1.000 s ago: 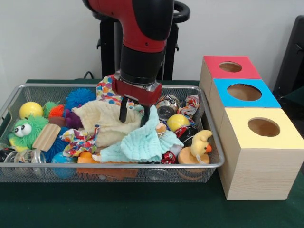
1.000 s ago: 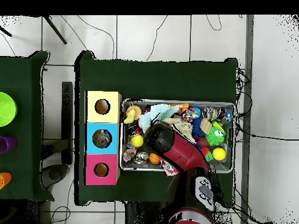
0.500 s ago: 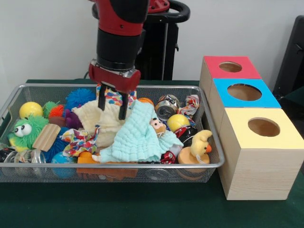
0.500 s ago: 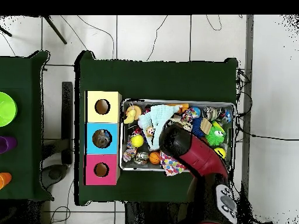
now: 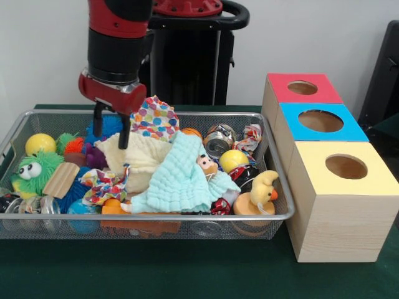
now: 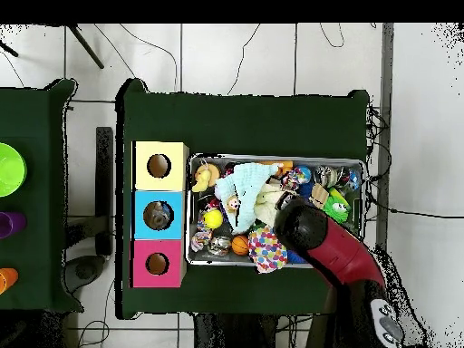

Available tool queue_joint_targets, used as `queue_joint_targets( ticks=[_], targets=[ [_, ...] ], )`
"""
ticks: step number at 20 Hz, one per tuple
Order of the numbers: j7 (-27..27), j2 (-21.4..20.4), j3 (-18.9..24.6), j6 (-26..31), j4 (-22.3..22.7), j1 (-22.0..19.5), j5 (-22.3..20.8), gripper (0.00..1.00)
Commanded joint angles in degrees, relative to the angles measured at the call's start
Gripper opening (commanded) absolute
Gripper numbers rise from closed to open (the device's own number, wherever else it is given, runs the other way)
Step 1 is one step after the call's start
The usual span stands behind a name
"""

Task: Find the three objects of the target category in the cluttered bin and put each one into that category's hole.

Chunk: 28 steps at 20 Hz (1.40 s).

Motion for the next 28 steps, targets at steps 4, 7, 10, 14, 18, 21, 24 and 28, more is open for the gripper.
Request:
queue_joint_targets(
  ticks=[4,7,10,14,18,21,24,28],
  targets=[
    [0.5,0.0,8.0,6.4,-2.0,-3.7,-6.3,1.0],
    [0.7,0.1,8.3,6.9,-2.7,-3.9,-6.9,1.0],
    [0.6,0.2,8.7,6.9,-3.2,-4.2,-7.4,1.0],
    [0.8,0.5,9.2,6.4,-3.5,-4.7,-8.1,1.0],
    [0.7,0.5,9.4,7.1,-4.1,-5.1,-8.8,1.0],
    [0.4,0.7,10.0,7.8,-4.8,-5.6,-9.3,1.0],
    [0.3,1.2,10.4,8.1,-5.6,-5.9,-9.8,1.0],
    [-0.3,1.6,11.3,7.4,-5.9,-7.0,-10.8,1.0]
  ],
)
